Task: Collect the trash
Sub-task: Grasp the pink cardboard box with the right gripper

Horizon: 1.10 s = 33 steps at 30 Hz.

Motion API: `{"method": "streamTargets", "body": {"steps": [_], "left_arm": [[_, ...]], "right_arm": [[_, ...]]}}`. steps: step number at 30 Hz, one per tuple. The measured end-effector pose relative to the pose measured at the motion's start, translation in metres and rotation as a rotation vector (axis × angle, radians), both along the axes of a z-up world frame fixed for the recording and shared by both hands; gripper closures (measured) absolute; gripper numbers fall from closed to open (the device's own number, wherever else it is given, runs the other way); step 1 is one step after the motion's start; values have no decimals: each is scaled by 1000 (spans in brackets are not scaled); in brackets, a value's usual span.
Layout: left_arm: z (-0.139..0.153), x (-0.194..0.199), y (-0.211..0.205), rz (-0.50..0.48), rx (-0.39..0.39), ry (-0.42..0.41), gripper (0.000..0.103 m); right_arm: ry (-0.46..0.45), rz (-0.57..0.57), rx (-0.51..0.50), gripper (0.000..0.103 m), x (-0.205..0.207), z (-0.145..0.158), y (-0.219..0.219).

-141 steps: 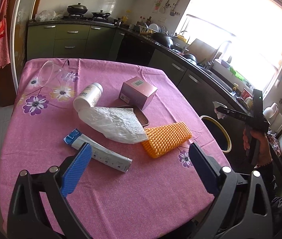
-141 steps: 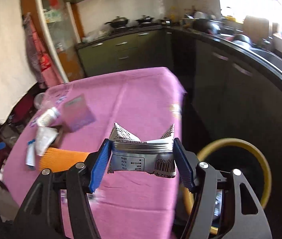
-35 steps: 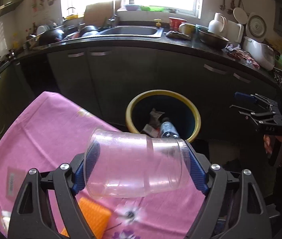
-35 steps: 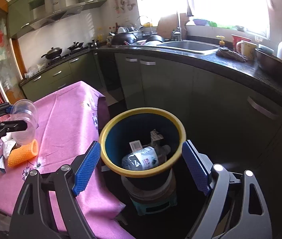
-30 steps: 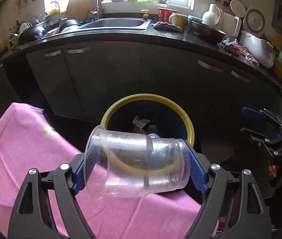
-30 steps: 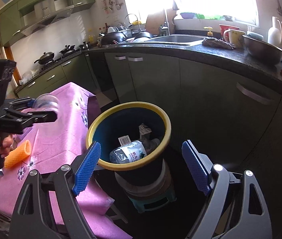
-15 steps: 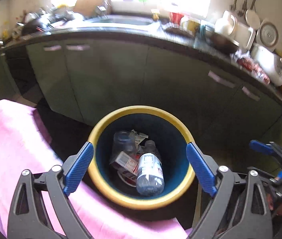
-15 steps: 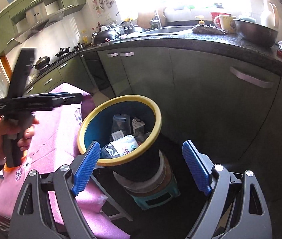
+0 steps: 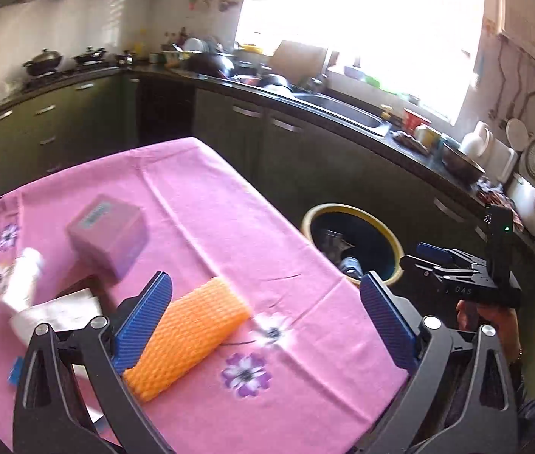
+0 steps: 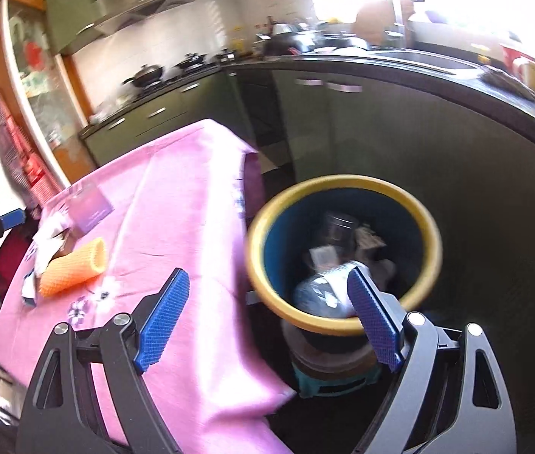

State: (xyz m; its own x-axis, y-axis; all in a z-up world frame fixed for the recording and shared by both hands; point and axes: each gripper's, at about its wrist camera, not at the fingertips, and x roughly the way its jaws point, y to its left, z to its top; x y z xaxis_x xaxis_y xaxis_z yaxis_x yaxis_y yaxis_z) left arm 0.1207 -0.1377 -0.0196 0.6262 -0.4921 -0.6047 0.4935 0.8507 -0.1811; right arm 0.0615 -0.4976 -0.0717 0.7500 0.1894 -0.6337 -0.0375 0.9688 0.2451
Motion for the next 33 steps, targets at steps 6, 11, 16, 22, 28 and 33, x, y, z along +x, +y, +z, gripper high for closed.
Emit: {"method": "streamTargets", "body": {"steps": [6, 11, 16, 22, 28, 33], "left_arm": [[-2, -36, 95, 223, -33, -14, 7], [-7, -54, 145, 350, -35, -14, 7], [-11, -65, 169, 413, 1, -31, 7], [-14, -68, 188, 421, -35, -32, 7], [-24, -61, 199, 424, -46, -8, 7], [-34, -54, 207, 423, -60, 18, 7]], "right_arm": [[-61, 283, -42, 16, 48, 26, 95], [-57, 544, -74, 13, 97, 31, 187], [-66, 678, -162, 11, 137, 23, 257], [-22, 696, -210, 8, 182, 6, 289], [41, 707, -234, 8, 219, -14, 313], [86, 723, -227, 21, 232, -25, 324]]}}
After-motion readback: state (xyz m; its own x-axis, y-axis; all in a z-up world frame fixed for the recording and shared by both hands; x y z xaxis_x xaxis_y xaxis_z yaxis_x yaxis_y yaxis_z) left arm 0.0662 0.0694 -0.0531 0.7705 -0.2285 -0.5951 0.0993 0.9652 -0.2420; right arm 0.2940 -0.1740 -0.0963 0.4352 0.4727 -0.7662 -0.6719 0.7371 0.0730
